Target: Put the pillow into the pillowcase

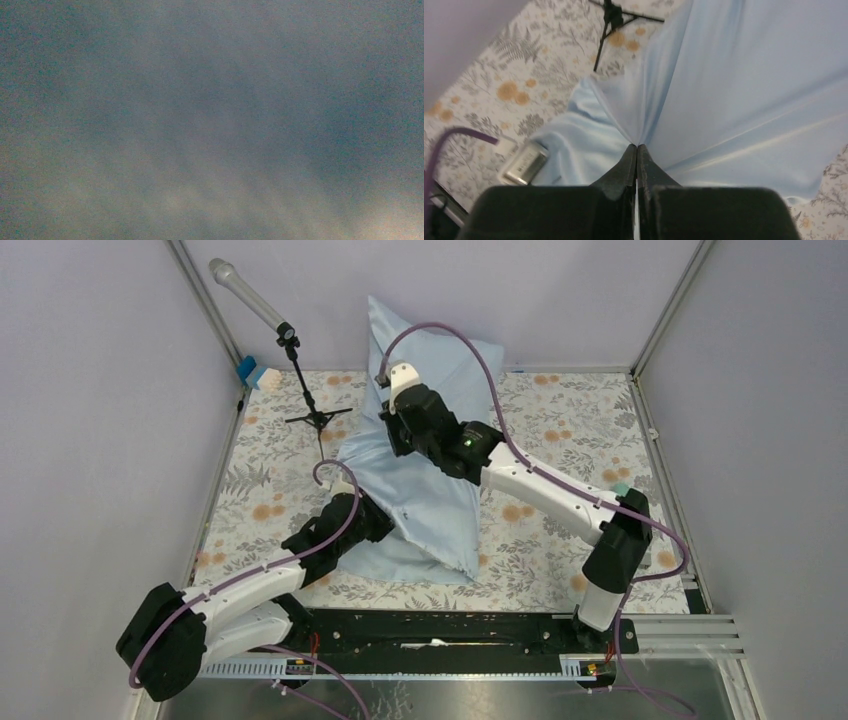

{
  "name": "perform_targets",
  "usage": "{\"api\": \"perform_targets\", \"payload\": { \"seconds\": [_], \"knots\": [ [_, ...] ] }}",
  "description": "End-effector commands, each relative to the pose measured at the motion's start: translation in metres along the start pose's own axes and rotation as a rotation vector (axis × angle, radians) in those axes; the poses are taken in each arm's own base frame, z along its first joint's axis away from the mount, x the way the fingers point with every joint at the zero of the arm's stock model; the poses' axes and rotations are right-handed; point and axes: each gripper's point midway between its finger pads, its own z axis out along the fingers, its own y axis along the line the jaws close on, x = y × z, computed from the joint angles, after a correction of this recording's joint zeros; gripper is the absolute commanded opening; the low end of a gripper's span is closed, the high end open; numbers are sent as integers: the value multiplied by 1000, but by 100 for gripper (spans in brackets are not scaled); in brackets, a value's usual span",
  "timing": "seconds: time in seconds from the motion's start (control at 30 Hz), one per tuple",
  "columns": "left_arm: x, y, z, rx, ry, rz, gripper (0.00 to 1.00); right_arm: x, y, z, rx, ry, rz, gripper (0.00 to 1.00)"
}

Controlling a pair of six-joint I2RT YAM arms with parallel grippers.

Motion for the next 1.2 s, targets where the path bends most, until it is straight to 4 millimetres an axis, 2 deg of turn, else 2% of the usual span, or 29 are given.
{"api": "perform_targets", "payload": {
  "seconds": [0.0,0.03,0.13,0.17,0.2,0.27,0.37,0.47,0.63,0.77,0.9,1.1,1.17],
  "knots": [
    [-16,-14,4,114,-85,-73,0,-40,24,-32,-46,-35,11,0],
    [-15,-6,3,96,-86,-75,0,-34,17,-31,-10,-18,0,5],
    [-17,13,-5,65,-118,-81,0,-11,-4,-40,67,9,-6,49],
    [-19,17,-7,58,-131,-78,0,-8,-9,-51,69,-10,6,64],
    [-21,20,-9,50,-143,-74,0,-2,-13,-58,69,-19,20,75],
    [-24,28,-10,30,-154,-67,0,17,-19,-67,67,-18,42,87],
    [-28,36,-11,14,-162,-66,0,49,-23,-71,56,13,50,90],
    [-29,40,-9,7,-163,-71,0,68,-22,-70,41,45,61,90],
    [-27,34,-12,22,-143,-47,0,66,10,-76,-92,28,77,91],
    [-33,45,-25,-43,-171,-12,0,72,32,-79,-98,26,-44,94],
    [-38,59,-31,-95,-184,5,0,81,40,-65,-72,50,-169,99],
    [-39,45,-25,-62,-131,56,0,105,87,-63,-168,85,-306,100],
    [-39,39,-22,-42,-115,77,0,118,90,-56,-129,107,-348,100]
  ]
}}
